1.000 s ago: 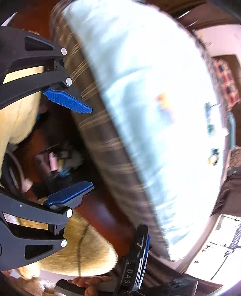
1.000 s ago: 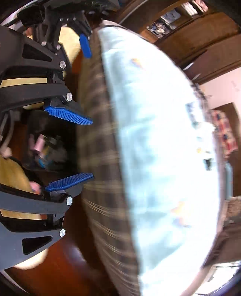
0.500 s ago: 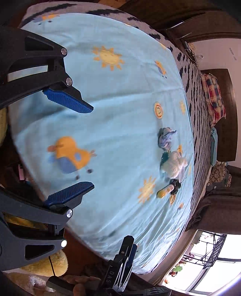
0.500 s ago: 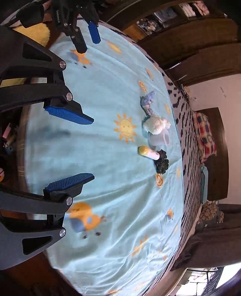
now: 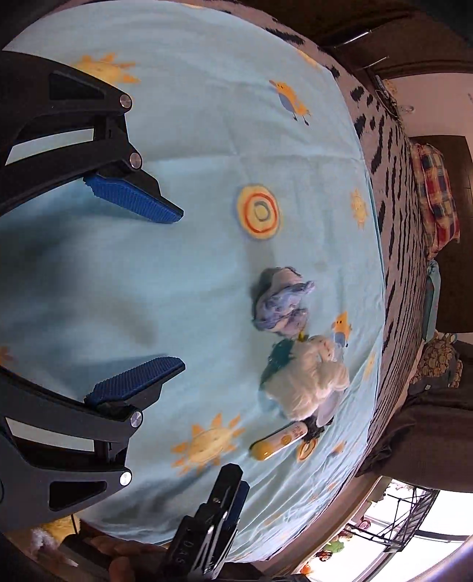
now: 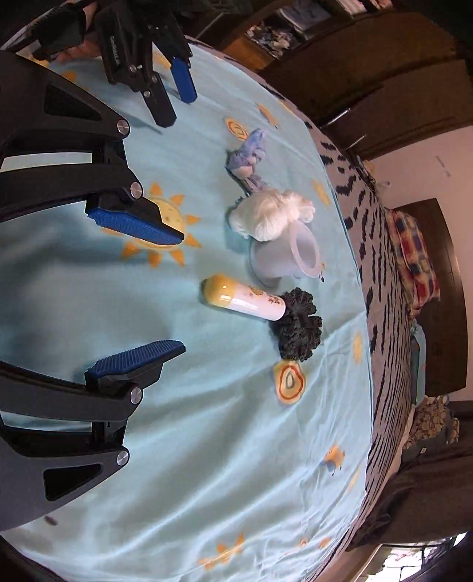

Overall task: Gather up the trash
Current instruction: 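Grasp the blue sock with the left tool while the right grasps the lotion tube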

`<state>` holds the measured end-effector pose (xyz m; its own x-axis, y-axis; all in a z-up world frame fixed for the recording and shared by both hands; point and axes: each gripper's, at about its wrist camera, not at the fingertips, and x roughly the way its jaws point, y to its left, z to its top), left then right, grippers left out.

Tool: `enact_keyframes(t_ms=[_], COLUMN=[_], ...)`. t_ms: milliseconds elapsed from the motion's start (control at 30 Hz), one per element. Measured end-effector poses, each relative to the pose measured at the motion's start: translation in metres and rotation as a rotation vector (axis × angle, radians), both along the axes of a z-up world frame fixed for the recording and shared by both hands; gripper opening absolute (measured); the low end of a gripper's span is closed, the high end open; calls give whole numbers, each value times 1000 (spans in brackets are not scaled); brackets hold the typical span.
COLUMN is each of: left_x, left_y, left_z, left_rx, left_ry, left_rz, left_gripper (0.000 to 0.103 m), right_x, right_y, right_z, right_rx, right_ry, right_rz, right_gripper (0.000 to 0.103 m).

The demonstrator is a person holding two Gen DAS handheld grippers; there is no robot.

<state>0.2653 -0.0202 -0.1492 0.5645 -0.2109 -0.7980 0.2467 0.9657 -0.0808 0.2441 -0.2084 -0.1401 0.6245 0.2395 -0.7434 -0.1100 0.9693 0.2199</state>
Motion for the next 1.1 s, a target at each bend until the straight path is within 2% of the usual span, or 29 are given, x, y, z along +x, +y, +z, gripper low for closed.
enact_keyframes(t_ms=[467, 567, 600, 633, 667, 700, 800, 867, 1100], left_x=[71, 77, 80, 81, 83, 83, 81, 75, 28], left_y=[-28, -30, -30, -29, -28, -27, -27, -28, -25], left_z=[-5, -5, -5, -5, -5, -4, -4, -4, 0], left_rx=[33, 39, 38, 36, 35, 33, 35, 43, 69], left_ry=[-1, -7, -9, -10, -10, -10, -13, -16, -27], left_rz=[-60, -65, -64, -63, -59, -58, -64, -69, -91], left_gripper=[71, 65, 58, 51, 47, 45, 42, 40, 38], right_x=[49, 55, 57, 58, 59, 59, 57, 54, 15], right_y=[8, 9, 10, 11, 11, 10, 7, 6, -2], right_z=[-6, -7, -7, -8, -8, -8, -8, -7, -4], right_rx=[-10, -2, -6, -14, -21, -26, -22, -19, 4], right_ry=[27, 27, 29, 29, 29, 27, 25, 24, 23], right_rz=[4, 22, 24, 21, 16, 9, 3, 3, 2], right_gripper=[55, 55, 53, 50, 43, 34, 24, 21, 21])
